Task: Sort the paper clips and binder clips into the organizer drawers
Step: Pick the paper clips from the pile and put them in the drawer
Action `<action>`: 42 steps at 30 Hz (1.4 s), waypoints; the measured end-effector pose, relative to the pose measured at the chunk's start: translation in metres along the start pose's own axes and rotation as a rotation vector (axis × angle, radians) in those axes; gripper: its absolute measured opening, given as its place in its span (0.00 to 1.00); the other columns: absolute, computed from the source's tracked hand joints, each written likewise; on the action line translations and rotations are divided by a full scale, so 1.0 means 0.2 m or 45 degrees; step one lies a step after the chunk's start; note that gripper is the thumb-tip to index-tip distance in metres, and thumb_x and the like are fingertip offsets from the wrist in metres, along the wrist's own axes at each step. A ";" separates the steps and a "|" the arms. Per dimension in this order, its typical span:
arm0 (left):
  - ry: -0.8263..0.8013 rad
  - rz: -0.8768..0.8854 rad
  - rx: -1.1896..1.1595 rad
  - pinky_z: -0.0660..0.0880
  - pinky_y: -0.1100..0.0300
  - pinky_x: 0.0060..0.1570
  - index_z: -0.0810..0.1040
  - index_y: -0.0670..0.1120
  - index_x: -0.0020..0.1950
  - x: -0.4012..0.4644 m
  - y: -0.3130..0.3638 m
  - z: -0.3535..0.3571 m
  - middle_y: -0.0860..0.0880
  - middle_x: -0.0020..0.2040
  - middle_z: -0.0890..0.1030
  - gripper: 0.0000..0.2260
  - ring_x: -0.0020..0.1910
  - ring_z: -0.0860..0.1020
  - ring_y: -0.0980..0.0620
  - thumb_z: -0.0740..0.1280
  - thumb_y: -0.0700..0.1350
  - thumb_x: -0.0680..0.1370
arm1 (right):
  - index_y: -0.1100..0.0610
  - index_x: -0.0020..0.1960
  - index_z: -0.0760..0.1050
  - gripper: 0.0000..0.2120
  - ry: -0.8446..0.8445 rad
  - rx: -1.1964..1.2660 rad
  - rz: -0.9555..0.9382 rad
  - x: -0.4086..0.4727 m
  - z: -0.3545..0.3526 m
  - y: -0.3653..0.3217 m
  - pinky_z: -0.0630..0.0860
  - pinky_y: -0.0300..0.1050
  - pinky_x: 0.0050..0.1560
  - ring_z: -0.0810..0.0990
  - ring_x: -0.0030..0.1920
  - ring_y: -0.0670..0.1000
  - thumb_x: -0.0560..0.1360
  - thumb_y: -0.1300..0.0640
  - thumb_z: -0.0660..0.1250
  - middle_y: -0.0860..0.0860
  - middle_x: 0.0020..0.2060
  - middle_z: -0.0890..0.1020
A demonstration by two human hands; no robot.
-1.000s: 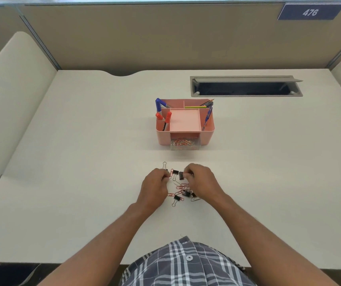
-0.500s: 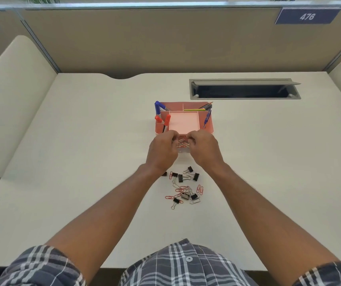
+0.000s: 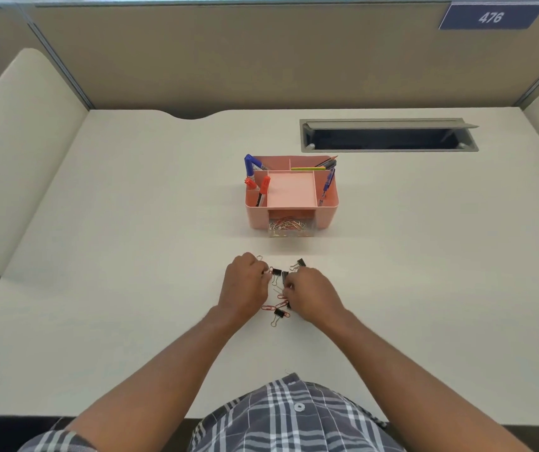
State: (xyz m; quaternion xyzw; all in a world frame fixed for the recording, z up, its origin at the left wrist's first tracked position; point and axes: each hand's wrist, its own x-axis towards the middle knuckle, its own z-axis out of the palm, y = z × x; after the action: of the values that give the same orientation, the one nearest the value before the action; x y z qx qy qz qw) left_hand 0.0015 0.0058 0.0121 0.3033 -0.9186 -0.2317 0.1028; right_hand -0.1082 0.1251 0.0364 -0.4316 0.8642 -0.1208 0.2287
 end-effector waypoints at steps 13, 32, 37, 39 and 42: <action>-0.211 -0.100 0.256 0.73 0.52 0.46 0.80 0.46 0.46 0.05 0.04 0.01 0.46 0.47 0.79 0.06 0.46 0.76 0.43 0.63 0.43 0.76 | 0.59 0.50 0.78 0.07 0.090 -0.046 -0.048 0.01 0.12 -0.03 0.74 0.49 0.46 0.74 0.54 0.58 0.76 0.60 0.62 0.56 0.51 0.78; 0.024 -0.161 -0.253 0.72 0.58 0.38 0.77 0.46 0.42 0.01 0.04 -0.08 0.52 0.38 0.79 0.03 0.37 0.75 0.52 0.66 0.41 0.75 | 0.52 0.43 0.73 0.07 0.180 0.488 0.045 0.02 0.01 0.03 0.71 0.43 0.41 0.76 0.42 0.49 0.78 0.62 0.62 0.46 0.40 0.79; 0.187 -0.053 -0.402 0.76 0.57 0.41 0.80 0.45 0.45 0.10 0.12 -0.17 0.51 0.42 0.81 0.03 0.38 0.77 0.52 0.67 0.39 0.76 | 0.53 0.44 0.77 0.04 0.324 0.847 0.113 0.05 -0.19 0.04 0.73 0.38 0.38 0.76 0.35 0.45 0.77 0.60 0.66 0.46 0.37 0.80; 0.231 0.015 -0.403 0.76 0.56 0.38 0.80 0.44 0.46 0.17 0.16 -0.21 0.50 0.41 0.81 0.03 0.38 0.76 0.52 0.66 0.37 0.76 | 0.54 0.45 0.78 0.04 0.443 0.821 0.056 0.08 -0.28 0.03 0.74 0.38 0.39 0.77 0.37 0.45 0.77 0.60 0.66 0.47 0.38 0.81; 0.258 0.095 -0.343 0.75 0.55 0.38 0.78 0.43 0.44 0.26 0.21 -0.24 0.49 0.40 0.80 0.05 0.38 0.75 0.51 0.65 0.35 0.75 | 0.56 0.46 0.79 0.07 0.547 0.649 -0.087 0.15 -0.39 0.00 0.76 0.42 0.44 0.78 0.43 0.49 0.76 0.65 0.64 0.49 0.41 0.81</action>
State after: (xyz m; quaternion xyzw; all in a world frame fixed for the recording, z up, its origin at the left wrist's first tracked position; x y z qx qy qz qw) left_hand -0.0457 -0.0144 0.0771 0.2742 -0.8748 -0.3169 0.2431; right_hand -0.1628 0.1024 0.0946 -0.3539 0.8195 -0.4291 0.1378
